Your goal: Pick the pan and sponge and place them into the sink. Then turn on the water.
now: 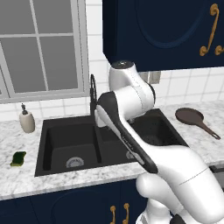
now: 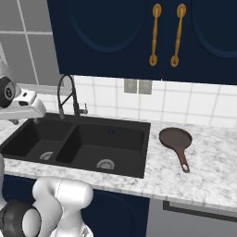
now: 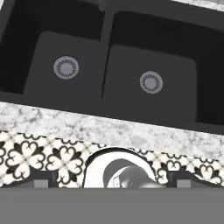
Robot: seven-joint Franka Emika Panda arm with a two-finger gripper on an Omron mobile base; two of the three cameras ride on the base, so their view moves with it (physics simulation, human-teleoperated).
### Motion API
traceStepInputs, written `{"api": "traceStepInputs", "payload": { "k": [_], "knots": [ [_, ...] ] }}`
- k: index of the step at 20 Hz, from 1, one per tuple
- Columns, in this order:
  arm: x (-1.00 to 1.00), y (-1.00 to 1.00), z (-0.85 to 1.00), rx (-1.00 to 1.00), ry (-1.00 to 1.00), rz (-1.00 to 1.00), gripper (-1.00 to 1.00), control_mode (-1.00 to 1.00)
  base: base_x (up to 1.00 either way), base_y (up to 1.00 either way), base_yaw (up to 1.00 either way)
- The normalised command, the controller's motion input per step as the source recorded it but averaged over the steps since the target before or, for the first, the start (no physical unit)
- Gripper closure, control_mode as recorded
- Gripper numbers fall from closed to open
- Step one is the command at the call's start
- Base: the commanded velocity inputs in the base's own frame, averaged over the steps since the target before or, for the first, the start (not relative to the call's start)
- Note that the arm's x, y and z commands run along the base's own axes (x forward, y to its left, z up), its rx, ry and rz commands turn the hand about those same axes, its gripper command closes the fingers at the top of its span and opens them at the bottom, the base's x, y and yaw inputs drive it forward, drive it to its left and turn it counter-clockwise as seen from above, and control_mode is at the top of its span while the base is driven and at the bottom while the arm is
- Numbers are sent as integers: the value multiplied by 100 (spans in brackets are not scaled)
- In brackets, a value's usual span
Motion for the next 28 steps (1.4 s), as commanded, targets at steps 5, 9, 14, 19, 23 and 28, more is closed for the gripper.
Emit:
{"api": "traceStepInputs", "payload": {
  "k": [5, 9, 14, 19, 23, 28],
  "knots": [
    [-5, 100, -1, -28, 25, 0, -100, -100, 0, 0, 0],
    [8, 72, 0, -18, 33, 5, -100, -100, 0, 0, 0],
    [11, 53, -19, -1, 13, 1, -100, -100, 0, 0, 0],
    [26, 87, -32, 3, 0, 0, -100, -100, 0, 0, 0],
    [64, 76, -41, 8, 0, 0, -100, -100, 0, 0, 0],
    [91, 75, -49, 5, 3, -1, -100, -100, 0, 0, 0]
  ]
}}
